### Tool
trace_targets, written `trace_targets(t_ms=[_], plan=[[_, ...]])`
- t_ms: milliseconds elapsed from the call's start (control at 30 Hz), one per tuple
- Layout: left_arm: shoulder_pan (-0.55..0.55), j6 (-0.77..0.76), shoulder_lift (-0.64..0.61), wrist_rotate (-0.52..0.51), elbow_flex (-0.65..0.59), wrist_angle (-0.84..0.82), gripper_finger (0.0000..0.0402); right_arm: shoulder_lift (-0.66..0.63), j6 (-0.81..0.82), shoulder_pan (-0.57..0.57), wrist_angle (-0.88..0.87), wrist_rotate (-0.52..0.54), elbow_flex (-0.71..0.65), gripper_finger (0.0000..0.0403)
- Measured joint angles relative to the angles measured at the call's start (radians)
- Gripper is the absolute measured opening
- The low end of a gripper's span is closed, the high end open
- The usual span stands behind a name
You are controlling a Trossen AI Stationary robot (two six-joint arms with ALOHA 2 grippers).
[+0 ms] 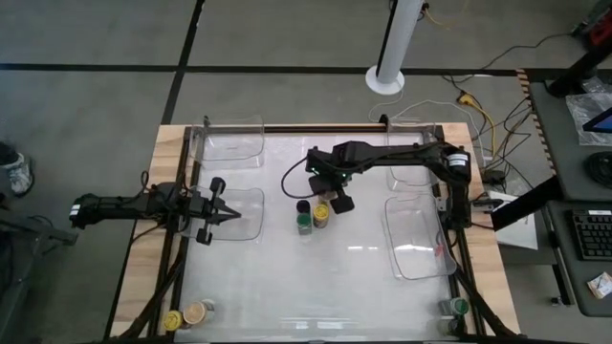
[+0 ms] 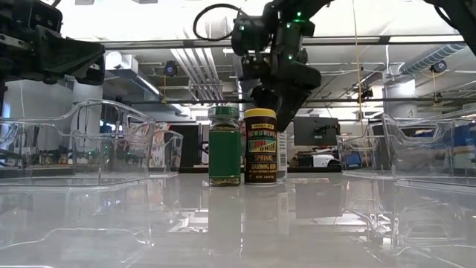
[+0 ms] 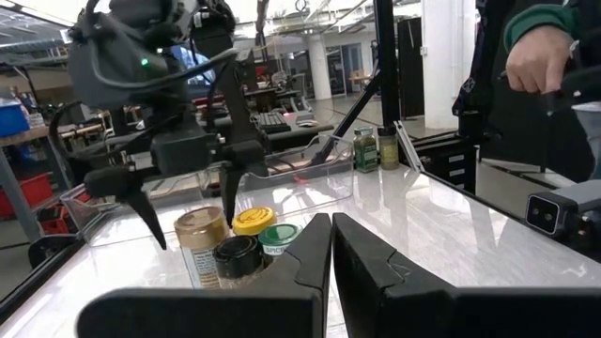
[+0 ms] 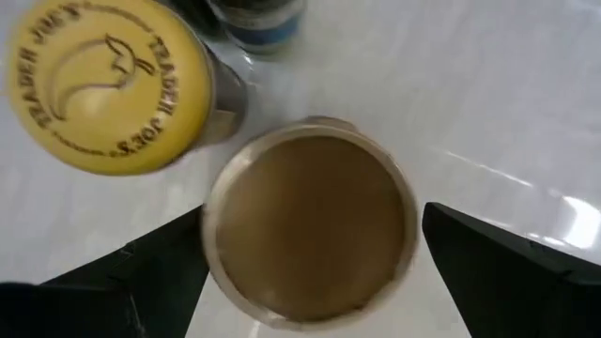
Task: Sort spices by type
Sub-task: Put the top gold spice bottle into the bottom right transparent bin
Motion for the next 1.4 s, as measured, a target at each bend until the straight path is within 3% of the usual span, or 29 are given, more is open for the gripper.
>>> trace_targets(t_ms=[267, 567, 733, 833, 1033, 1267, 1400], plan=[[0.0, 0.0, 0.0, 0.0, 0.0, 0.0, 0.0, 0.045, 0.018, 0.002, 0.02, -0.021, 0.0, 0.0358], [0.0, 0.0, 0.0, 0.0, 0.0, 0.0, 0.0, 0.058, 0.018, 0.002, 0.038, -0.021, 0.0, 0.0276], [0.0, 0.0, 0.0, 0.0, 0.0, 0.0, 0.0, 0.023, 0.027, 0.002, 0.014, -0.019, 0.007, 0.0271], [0.0, 0.0, 0.0, 0.0, 0.0, 0.0, 0.0, -0.024, 0.059, 0.003, 0.014, -0.001, 0.019, 0.0277], [0.0, 0.0, 0.0, 0.0, 0.0, 0.0, 0.0, -0.156, 0.165, 0.018, -0.128, 0.189, 0.05, 0.0276], [0.0, 0.0, 0.0, 0.0, 0.0, 0.0, 0.0, -0.363, 0.45, 0.086, -0.325, 0.181, 0.058, 0.0272], [0.0, 0.0, 0.0, 0.0, 0.0, 0.0, 0.0, -0.483, 0.592, 0.155, -0.358, 0.117, 0.058, 0.0278]])
